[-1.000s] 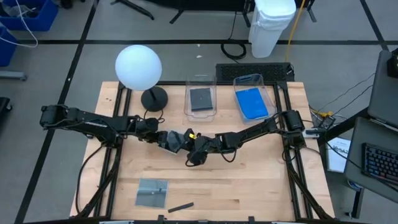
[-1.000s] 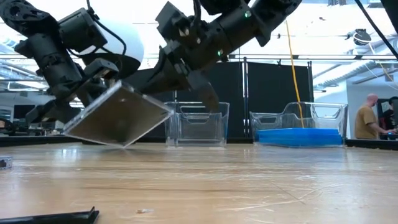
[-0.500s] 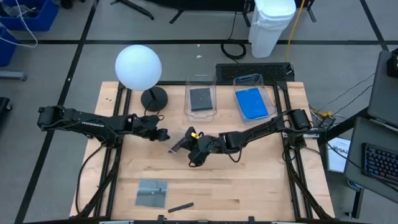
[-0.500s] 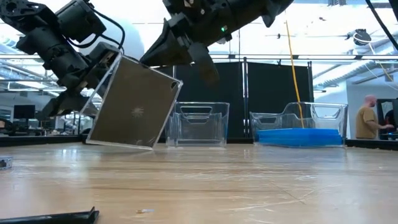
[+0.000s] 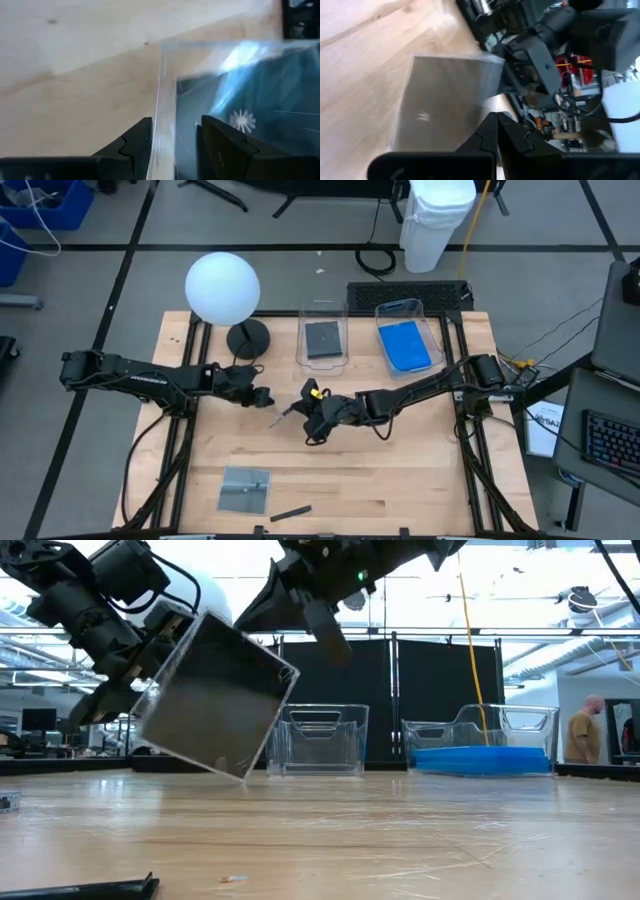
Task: Pick & place jewel cases by type
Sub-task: Put the top black CD case into the left transparent bin
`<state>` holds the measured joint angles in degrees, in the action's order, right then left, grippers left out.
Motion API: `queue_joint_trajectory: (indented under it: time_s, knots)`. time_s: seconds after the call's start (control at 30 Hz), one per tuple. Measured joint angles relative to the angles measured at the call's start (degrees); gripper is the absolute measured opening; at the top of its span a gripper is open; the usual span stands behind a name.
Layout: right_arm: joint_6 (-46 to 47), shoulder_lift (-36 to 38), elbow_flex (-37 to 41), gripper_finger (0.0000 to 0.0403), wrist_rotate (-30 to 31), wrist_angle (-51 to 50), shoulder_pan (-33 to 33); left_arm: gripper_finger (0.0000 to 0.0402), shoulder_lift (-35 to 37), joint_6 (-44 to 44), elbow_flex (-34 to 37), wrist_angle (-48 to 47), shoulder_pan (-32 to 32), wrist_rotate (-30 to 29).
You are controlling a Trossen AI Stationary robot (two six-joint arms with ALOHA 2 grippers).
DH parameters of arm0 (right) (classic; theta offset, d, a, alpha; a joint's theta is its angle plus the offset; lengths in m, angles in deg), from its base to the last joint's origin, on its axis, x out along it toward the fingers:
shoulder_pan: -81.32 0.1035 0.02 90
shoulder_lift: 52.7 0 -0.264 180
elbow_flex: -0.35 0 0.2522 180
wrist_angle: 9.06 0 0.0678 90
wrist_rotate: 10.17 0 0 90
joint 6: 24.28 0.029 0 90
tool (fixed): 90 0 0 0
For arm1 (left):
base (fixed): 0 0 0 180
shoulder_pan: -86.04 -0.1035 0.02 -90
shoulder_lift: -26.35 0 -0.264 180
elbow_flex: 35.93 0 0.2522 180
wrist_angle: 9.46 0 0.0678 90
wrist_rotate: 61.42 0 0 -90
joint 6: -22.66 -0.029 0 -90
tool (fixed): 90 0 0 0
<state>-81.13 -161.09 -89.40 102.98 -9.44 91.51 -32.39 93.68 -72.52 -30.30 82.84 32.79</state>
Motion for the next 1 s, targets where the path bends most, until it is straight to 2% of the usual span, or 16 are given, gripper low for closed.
queue_joint_trajectory:
  time_s: [0.27,0.37,0.47,0.53,0.63,0.7,0.77,0.9,1.0]
  knots:
    - [-1.02,5.22,0.02,0.0000,0.84,-0.77,0.31,0.0174,0.11,-0.27,-0.26,2.19,0.04,0.58]
    - [0.70,7.26,0.02,0.0000,0.84,-4.28,0.13,0.0174,0.09,-0.40,-0.22,1.69,0.02,0.38]
    - [3.35,10.13,0.09,0.0000,0.40,-12.32,0.06,0.0174,0.09,-1.21,-0.19,1.61,0.00,0.24]
    - [6.95,12.60,0.07,0.0000,-3.76,-20.40,0.04,0.0174,0.09,-2.08,-0.13,1.35,0.00,0.22]
    - [15.87,15.28,1.92,0.0000,-19.30,-29.25,0.33,0.0174,0.04,-3.41,-0.08,1.15,0.00,-0.05]
    - [21.25,16.27,5.87,0.0000,-27.92,-28.32,1.01,0.0174,0.04,-4.91,-0.08,1.13,0.00,-0.03]
    - [23.90,16.39,10.68,0.0000,-30.47,-23.15,2.27,0.0174,0.01,-6.30,-0.08,0.96,0.00,0.81]
    - [21.16,15.11,20.15,0.0009,-28.87,-8.88,5.93,0.0174,-0.74,-8.82,-0.06,-0.04,0.00,4.66]
    - [18.22,12.37,22.67,0.0049,-23.55,-2.88,9.59,0.0174,-1.78,-8.12,0.02,-1.60,0.14,5.24]
